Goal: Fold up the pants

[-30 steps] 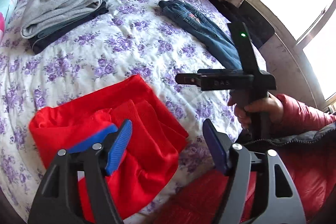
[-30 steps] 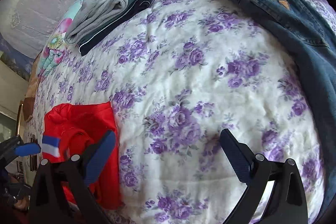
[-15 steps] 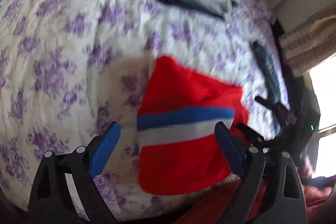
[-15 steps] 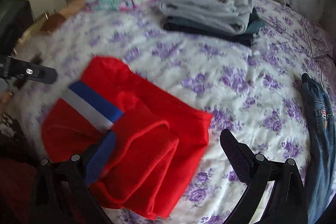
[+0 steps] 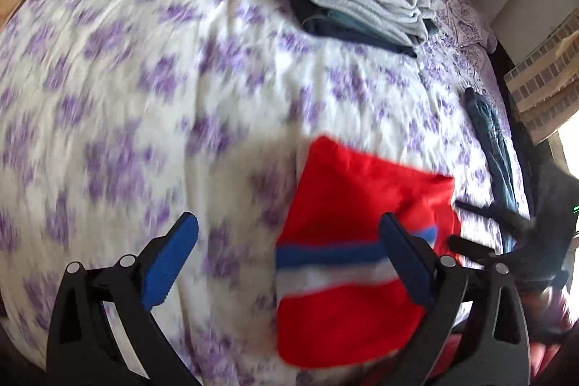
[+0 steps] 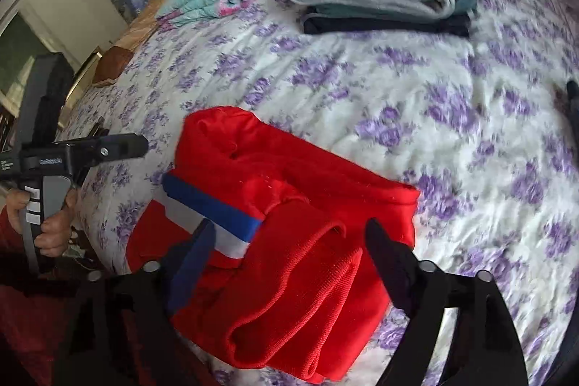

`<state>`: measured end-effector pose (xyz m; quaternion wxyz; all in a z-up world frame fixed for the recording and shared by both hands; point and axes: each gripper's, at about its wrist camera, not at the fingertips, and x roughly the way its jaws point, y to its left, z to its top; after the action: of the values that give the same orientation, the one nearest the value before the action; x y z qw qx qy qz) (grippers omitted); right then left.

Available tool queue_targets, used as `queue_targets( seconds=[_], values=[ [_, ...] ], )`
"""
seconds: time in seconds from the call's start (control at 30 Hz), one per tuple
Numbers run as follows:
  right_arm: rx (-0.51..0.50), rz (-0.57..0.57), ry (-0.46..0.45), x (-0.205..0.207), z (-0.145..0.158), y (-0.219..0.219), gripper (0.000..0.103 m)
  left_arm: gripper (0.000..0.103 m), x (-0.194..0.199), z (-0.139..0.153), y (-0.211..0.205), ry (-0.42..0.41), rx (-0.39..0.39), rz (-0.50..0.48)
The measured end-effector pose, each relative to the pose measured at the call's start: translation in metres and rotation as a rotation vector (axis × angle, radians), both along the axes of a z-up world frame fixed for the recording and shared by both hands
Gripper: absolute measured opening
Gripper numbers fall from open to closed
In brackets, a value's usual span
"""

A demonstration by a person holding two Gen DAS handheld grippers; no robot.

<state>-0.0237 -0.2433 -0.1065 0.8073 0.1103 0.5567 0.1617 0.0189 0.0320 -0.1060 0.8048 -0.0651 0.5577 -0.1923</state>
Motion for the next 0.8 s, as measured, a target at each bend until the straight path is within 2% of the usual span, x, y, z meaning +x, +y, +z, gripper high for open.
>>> queue_targets(
  seconds=[0.03, 0.1, 0.13, 0.17, 0.27, 0.37, 0.47, 0.53, 0.6, 0.63, 0.67, 0.7, 0.73, 0.77, 0.8],
  values=[
    [0.043, -0.033, 0.02, -0.001, -0.005, -0.008, 0.068, 0.097, 0.008, -0.002, -0.007, -0.007, 0.023, -0.012],
    [0.116, -0.047, 0.059, -0.002, -0.008, -0.015, 0.07, 0.097, 0.022, -0.01, -0.017, -0.011, 0.091, -0.025],
    [0.127, -0.039, 0.068, -0.001, -0.009, -0.015, 0.07, 0.097, 0.027, -0.015, -0.021, -0.001, 0.098, -0.028],
    [0.129, -0.021, 0.076, -0.001, -0.01, -0.013, 0.074, 0.097, 0.03, -0.019, -0.023, 0.01, 0.089, -0.031],
    [0.109, -0.022, 0.098, -0.006, -0.009, -0.014, 0.074, 0.097, 0.035, -0.025, -0.03, 0.035, 0.074, -0.04],
    [0.201, -0.058, 0.102, -0.019, -0.002, -0.031, 0.073, 0.097, 0.034, -0.028, -0.035, 0.019, 0.108, -0.058],
    [0.257, -0.06, 0.138, -0.022, -0.009, -0.035, 0.071, 0.098, 0.037, -0.035, -0.035, 0.039, 0.103, -0.045],
    [0.242, -0.059, 0.167, -0.015, -0.022, -0.028, 0.064, 0.098, 0.038, -0.041, -0.035, 0.051, 0.108, -0.036],
    [0.159, -0.037, 0.124, -0.008, -0.024, -0.015, 0.048, 0.097, 0.036, -0.044, -0.036, 0.039, 0.133, -0.034],
    [0.118, -0.019, 0.07, -0.006, -0.016, -0.007, 0.032, 0.094, 0.035, -0.044, -0.037, 0.02, 0.15, -0.034],
    [0.105, 0.016, 0.009, -0.008, -0.003, 0.001, 0.015, 0.079, 0.034, -0.042, -0.037, 0.009, 0.146, -0.038],
    [0.057, 0.046, -0.056, -0.011, 0.013, 0.008, 0.014, 0.061, 0.033, -0.039, -0.038, 0.01, 0.125, -0.048],
    [0.001, 0.077, -0.136, -0.017, 0.032, 0.016, 0.013, 0.05, 0.032, -0.034, -0.039, 0.005, 0.106, -0.053],
    [-0.007, 0.084, -0.185, -0.021, 0.047, 0.016, 0.012, 0.036, 0.031, -0.027, -0.042, -0.014, 0.094, -0.058],
    [-0.003, 0.065, -0.207, -0.023, 0.056, 0.012, 0.012, 0.034, 0.029, -0.021, -0.045, -0.035, 0.091, -0.06]
  ],
)
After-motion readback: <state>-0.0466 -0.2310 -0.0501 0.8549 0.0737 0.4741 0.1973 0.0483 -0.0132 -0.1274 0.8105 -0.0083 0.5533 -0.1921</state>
